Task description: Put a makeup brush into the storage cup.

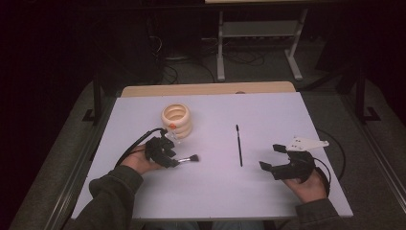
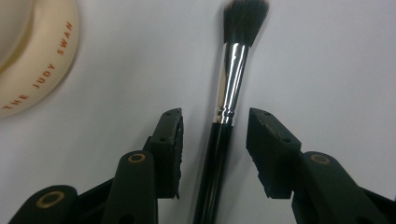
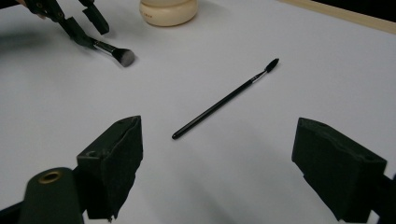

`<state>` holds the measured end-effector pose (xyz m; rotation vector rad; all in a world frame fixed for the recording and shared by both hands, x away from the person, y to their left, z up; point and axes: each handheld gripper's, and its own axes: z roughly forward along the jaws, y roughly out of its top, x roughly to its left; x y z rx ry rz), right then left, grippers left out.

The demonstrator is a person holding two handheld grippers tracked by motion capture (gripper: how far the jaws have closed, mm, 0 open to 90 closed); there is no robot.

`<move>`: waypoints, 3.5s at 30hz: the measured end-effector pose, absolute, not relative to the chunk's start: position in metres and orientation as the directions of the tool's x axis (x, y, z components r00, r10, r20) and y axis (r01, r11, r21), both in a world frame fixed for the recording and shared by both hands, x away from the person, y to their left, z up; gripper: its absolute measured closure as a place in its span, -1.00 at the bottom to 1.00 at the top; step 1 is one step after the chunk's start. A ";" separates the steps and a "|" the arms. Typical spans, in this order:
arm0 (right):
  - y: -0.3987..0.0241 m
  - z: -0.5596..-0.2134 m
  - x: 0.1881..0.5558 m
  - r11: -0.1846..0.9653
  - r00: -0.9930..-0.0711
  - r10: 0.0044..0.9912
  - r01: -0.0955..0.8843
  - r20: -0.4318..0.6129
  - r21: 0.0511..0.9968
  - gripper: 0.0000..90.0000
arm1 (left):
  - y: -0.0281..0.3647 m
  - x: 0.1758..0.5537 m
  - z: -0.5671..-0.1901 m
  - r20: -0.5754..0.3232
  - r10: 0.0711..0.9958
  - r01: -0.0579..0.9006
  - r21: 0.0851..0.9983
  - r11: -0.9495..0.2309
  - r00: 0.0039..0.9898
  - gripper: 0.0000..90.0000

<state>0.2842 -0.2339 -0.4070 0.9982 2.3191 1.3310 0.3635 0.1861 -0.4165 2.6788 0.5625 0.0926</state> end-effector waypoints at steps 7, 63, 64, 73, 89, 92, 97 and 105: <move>-0.236 -0.408 0.285 0.333 -0.718 0.689 0.430 0.095 0.839 -0.66 | 0.182 0.365 -0.420 -0.020 0.368 0.349 0.372 -0.860 0.930 0.38; -0.161 -0.380 0.286 0.412 -0.848 0.513 0.378 0.132 0.829 -0.53 | 0.185 0.304 -0.344 -0.066 0.373 0.313 0.689 -0.654 0.925 0.76; -0.159 -0.377 0.287 0.408 -0.852 0.506 0.373 0.133 0.833 -0.53 | 0.186 0.303 -0.343 -0.061 0.372 0.307 0.695 -0.650 0.926 0.76; -0.139 -0.353 0.295 0.419 -0.883 0.450 0.339 0.132 0.842 -0.52 | 0.191 0.297 -0.348 -0.096 0.386 0.320 0.755 -0.572 0.918 0.76; -0.102 -0.348 0.312 0.410 -0.911 0.366 0.339 0.188 0.847 -0.52 | 0.191 0.290 -0.361 -0.097 0.395 0.304 0.809 -0.503 0.913 0.76; -0.094 -0.349 0.314 0.416 -0.915 0.346 0.349 0.209 0.839 -0.50 | 0.191 0.289 -0.361 -0.088 0.392 0.291 0.817 -0.498 0.916 0.76; -0.086 -0.352 0.318 0.416 -0.918 0.313 0.364 0.244 0.833 -0.36 | 0.190 0.289 -0.362 -0.094 0.390 0.292 0.822 -0.488 0.916 0.76; -0.074 -0.358 0.322 0.392 -0.917 0.268 0.384 0.295 0.836 -0.16 | 0.188 0.287 -0.363 -0.093 0.382 0.284 0.828 -0.484 0.920 0.76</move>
